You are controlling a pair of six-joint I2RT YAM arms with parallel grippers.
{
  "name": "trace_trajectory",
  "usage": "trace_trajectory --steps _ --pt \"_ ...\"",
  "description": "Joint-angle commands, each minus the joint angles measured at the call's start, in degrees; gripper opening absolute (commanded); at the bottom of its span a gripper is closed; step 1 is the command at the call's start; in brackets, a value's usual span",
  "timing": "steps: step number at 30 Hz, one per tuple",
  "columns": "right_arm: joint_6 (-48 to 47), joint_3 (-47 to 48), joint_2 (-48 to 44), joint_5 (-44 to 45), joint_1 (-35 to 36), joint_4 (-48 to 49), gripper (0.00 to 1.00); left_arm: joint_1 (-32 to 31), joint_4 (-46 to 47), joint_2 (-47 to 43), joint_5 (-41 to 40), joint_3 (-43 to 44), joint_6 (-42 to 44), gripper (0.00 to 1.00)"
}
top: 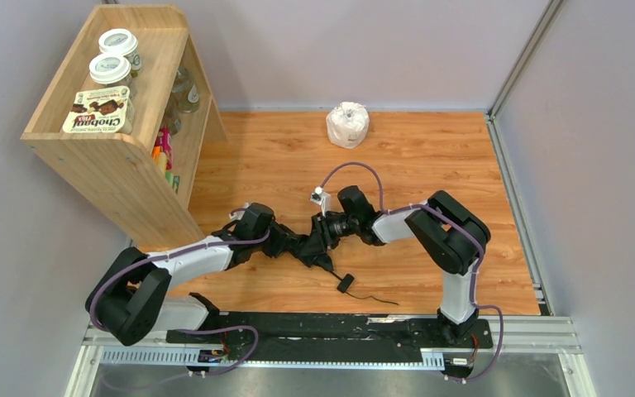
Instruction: Put away the umbrella
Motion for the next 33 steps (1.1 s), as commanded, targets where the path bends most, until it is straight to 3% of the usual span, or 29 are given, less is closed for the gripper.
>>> trace_trajectory --steps 1,4,9,15,23,26,28,30,33 --pt "-5.59 1.72 -2.82 5.74 1.19 -23.59 0.08 -0.06 -12.81 0.65 -6.01 -4.18 8.04 0.0" --pt "-6.91 6.73 -6.16 12.5 2.95 -31.51 0.25 -0.41 -18.41 -0.41 -6.01 -1.99 5.93 0.0" --pt "-11.73 12.53 -12.93 31.2 9.79 -40.4 0.66 -0.41 -26.61 2.93 -4.18 2.41 2.59 0.0" --pt "-18.16 15.97 -14.08 56.17 21.66 -43.23 0.81 -0.41 -25.74 7.49 -0.57 2.59 -0.05 0.0" --pt "-20.27 16.32 -7.59 63.67 26.5 -38.57 0.77 -0.41 -27.31 7.68 0.05 4.09 -0.67 0.0" --pt "-21.15 16.85 -4.86 66.48 27.65 -37.43 0.66 -0.59 -27.67 7.76 0.05 4.18 -1.11 0.0" --pt "-20.72 17.03 -3.63 67.98 27.82 -37.42 0.52 -0.85 -27.93 8.03 0.05 4.53 -1.37 0.0" --pt "-20.71 17.9 -2.22 67.11 27.91 -38.73 0.44 -1.2 -28.02 8.2 0.05 4.7 -1.81 0.0" --pt "-20.63 15.89 -3.17 63.43 28.09 -37.17 0.63 -1.38 -27.76 8.47 0.05 4.61 -2.25 0.0"
